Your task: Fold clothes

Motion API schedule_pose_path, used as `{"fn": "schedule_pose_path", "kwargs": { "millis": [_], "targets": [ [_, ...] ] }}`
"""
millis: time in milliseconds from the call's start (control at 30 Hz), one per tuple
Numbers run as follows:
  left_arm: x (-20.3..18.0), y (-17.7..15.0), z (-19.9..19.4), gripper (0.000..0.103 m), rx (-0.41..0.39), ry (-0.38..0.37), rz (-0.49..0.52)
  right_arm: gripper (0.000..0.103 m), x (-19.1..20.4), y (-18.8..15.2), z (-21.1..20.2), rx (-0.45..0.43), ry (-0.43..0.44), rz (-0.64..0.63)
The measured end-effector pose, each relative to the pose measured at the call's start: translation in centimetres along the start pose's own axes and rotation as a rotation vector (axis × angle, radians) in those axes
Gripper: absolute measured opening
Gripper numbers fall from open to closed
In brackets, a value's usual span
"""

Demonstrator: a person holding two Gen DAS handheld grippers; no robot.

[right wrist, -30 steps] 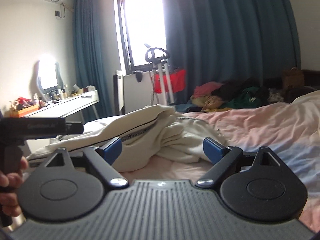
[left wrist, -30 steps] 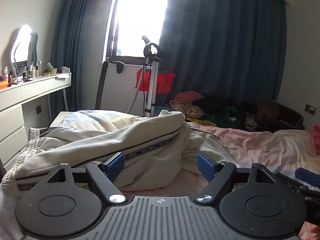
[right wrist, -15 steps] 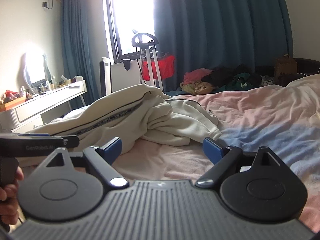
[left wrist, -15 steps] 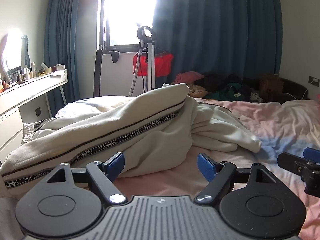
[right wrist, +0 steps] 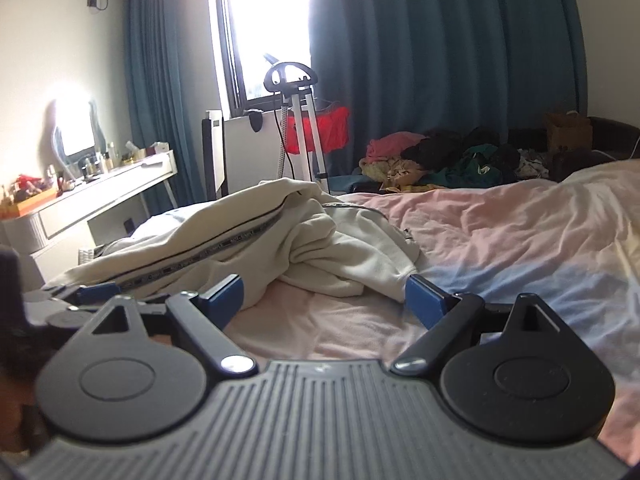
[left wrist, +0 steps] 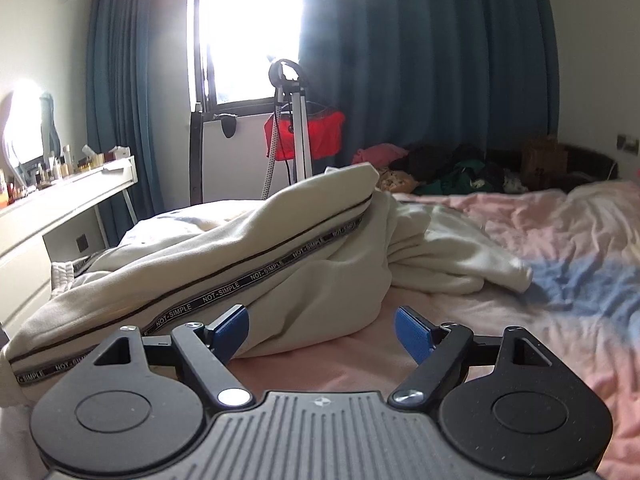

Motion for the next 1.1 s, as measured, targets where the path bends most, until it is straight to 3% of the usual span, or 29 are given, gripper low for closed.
{"fn": "schedule_pose_path", "kwargs": {
  "millis": [133, 200, 300, 400, 567, 700, 800, 900, 967, 1100],
  "targets": [
    [-2.4, -0.8, 2.1, 0.083, 0.001, -0.008, 0.172, 0.089, -1.6, 1.0, -2.3, -0.022, -0.036, 0.014],
    [-3.5, -0.4, 3.8, 0.083, -0.002, 0.005, 0.209, 0.089, -2.6, 0.4, -1.8, -0.011, -0.027, 0.036],
    [-4.8, 1.8, 7.7, 0.083, 0.026, 0.017, 0.202, 0.089, -4.2, -0.7, -0.6, 0.011, -0.006, 0.073],
    [-6.6, 5.3, 12.4, 0.081, 0.044, 0.11, 0.227, 0.089, -5.7, -1.9, 0.7, 0.039, 0.015, 0.106],
    [-9.4, 10.7, 19.1, 0.076, 0.006, 0.191, 0.234, 0.089, -8.2, -3.8, 4.3, 0.116, 0.033, 0.173],
    [-11.2, 13.5, 22.5, 0.074, 0.001, 0.194, 0.248, 0.089, -10.2, -3.8, 5.9, 0.117, 0.052, 0.221],
    [-12.4, 14.2, 25.1, 0.06, 0.035, 0.211, 0.318, 0.089, -11.7, -3.9, 6.6, 0.103, 0.034, 0.222],
    [-12.3, 14.4, 26.0, 0.037, 0.111, 0.161, 0.245, 0.089, -12.5, -4.9, 7.0, 0.135, -0.041, 0.162],
    [-11.9, 14.5, 25.3, 0.009, 0.129, 0.127, 0.223, 0.089, -11.8, -5.0, 6.6, 0.125, -0.05, 0.071],
    [-10.5, 14.7, 21.1, 0.007, 0.091, 0.088, 0.208, 0.089, -10.7, -4.7, 6.7, 0.106, -0.041, -0.003]
  ]
}}
Point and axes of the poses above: each gripper's, at about its wrist camera, not at the fingertips, and z roughly the way its jaws point, x to its left, y to its top, the point moved 4 cm from there along z, roughly the way its jaws point, and after that the axes turned 12 degrees about y, right-handed, at the moved point
